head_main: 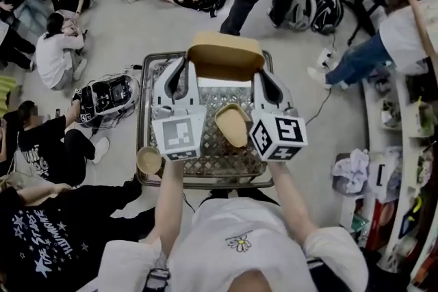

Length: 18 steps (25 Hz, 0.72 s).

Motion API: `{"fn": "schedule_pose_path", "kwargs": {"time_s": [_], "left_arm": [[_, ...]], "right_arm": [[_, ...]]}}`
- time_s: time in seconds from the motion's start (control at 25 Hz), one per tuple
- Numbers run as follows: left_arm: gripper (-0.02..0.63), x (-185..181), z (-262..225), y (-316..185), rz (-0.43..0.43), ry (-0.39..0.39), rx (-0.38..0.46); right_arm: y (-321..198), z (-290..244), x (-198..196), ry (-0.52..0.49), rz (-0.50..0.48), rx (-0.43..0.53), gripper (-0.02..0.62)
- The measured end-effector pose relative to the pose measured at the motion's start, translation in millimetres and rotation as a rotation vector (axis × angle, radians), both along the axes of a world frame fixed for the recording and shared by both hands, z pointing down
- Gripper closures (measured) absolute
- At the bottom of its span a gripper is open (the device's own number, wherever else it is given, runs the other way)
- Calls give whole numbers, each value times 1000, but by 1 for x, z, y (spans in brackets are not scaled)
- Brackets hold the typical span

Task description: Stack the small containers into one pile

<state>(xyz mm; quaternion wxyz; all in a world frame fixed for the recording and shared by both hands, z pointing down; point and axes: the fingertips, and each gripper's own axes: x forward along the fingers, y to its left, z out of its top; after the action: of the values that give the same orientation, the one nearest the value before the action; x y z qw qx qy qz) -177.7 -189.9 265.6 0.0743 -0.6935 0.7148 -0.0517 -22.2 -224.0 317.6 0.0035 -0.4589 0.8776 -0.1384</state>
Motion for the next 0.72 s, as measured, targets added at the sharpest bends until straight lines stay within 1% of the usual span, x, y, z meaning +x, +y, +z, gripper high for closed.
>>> {"fn": "schedule_pose_path", "kwargs": {"time_s": [0.16, 0.28, 0.36, 0.48, 0.56, 0.72], "left_arm": [[571, 7, -16, 46, -10, 29, 24], [571, 12, -28, 67, -16, 52, 54], [571, 15, -35, 79, -18, 62, 78], [571, 17, -42, 92, -24, 27, 95], [571, 17, -45, 99, -33, 19, 101], [571, 16, -46, 106, -32, 32, 119]], "right_arm": [[44, -31, 10, 22, 33, 147, 557], [68, -49, 16, 32, 39, 229, 557], [82, -55, 18, 31, 40, 257, 558], [96, -60, 20, 25, 39, 276, 558], [102, -63, 20, 22, 38, 286, 557], [107, -67, 18, 22, 39, 307, 558]]}}
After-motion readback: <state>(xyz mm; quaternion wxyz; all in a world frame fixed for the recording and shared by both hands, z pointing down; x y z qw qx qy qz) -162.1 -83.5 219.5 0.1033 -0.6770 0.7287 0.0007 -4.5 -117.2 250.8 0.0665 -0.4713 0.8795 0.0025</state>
